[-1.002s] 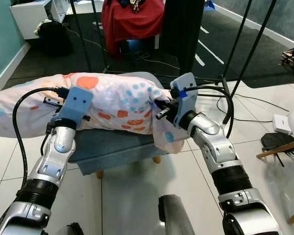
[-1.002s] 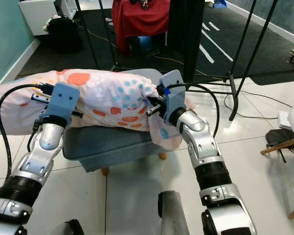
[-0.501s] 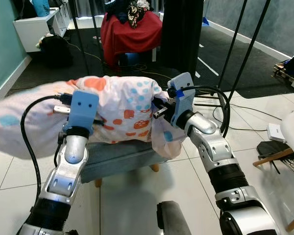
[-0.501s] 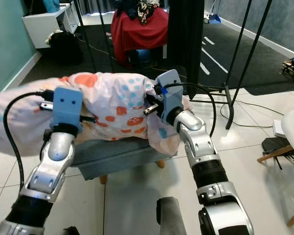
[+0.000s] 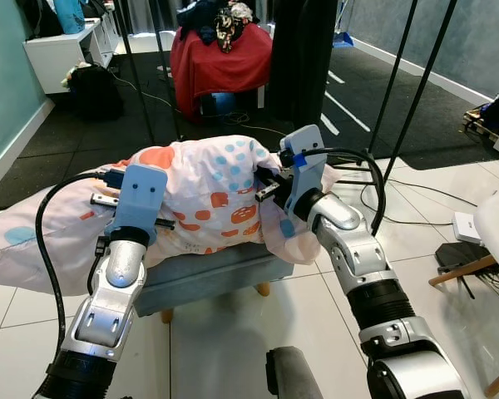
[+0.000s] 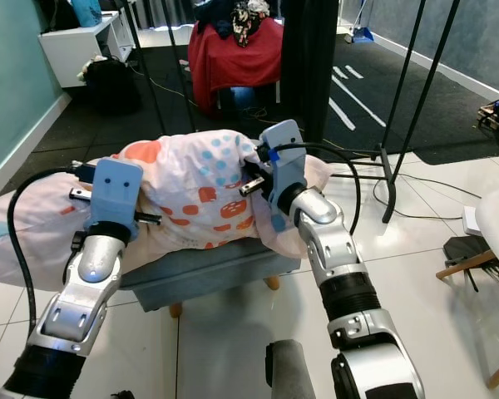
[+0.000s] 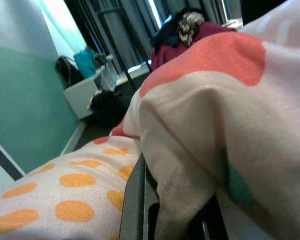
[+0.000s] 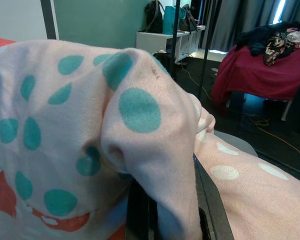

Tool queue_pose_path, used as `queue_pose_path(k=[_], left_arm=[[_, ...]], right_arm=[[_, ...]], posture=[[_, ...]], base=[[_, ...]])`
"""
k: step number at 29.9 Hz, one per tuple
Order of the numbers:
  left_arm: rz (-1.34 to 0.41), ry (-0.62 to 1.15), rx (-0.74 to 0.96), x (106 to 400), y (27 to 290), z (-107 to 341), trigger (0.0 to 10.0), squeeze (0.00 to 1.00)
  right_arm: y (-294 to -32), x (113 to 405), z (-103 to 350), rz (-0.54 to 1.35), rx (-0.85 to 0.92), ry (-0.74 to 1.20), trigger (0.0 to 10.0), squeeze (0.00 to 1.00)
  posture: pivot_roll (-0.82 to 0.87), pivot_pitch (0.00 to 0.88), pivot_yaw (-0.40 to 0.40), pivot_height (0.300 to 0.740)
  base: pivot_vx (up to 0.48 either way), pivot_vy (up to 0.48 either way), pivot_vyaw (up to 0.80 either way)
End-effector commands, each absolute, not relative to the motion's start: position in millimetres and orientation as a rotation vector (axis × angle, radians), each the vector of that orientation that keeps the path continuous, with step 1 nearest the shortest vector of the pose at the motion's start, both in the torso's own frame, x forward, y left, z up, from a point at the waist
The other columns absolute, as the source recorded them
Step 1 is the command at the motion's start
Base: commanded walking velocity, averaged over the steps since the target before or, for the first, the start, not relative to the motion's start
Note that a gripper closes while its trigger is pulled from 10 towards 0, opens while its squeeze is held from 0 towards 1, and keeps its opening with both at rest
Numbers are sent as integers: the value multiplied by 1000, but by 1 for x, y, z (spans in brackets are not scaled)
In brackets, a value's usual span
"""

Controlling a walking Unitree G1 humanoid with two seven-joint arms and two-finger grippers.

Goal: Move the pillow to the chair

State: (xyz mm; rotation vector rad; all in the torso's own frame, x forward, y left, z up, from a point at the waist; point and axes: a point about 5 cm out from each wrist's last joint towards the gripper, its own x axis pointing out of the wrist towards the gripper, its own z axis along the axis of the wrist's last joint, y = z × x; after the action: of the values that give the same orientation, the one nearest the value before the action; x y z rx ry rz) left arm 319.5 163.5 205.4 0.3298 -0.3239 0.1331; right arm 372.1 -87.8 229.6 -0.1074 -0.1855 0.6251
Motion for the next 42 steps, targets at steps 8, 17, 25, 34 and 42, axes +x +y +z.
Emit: queue_pose_path(k=[8,17,25,34,42], left_arm=[[74,-339,229,315,141,214,10000,0],[54,-309,182,315,134,211,10000,0],[53,-272,159,316,136,203,10000,0],[40,-211,167,307,135,184,10000,0],[32,-199,163,303,132,180,10000,0]], right_arm=[[-67,367,241,694,-106,-246,0,0],[-66,368,241,693,-103,-249,0,0],[-71,370,229,676,-95,-207,0,0],[-83,367,203,645,-105,-134,0,0],[-80,363,198,656,-99,-127,0,0]], posture=[[-136,0,0,610],[-138,0,1,640],[-164,0,-12,670],[-170,0,-10,695],[-170,0,-11,725]], base=[[0,0,0],[0,0,0],[0,0,0],[0,0,0],[0,0,0]])
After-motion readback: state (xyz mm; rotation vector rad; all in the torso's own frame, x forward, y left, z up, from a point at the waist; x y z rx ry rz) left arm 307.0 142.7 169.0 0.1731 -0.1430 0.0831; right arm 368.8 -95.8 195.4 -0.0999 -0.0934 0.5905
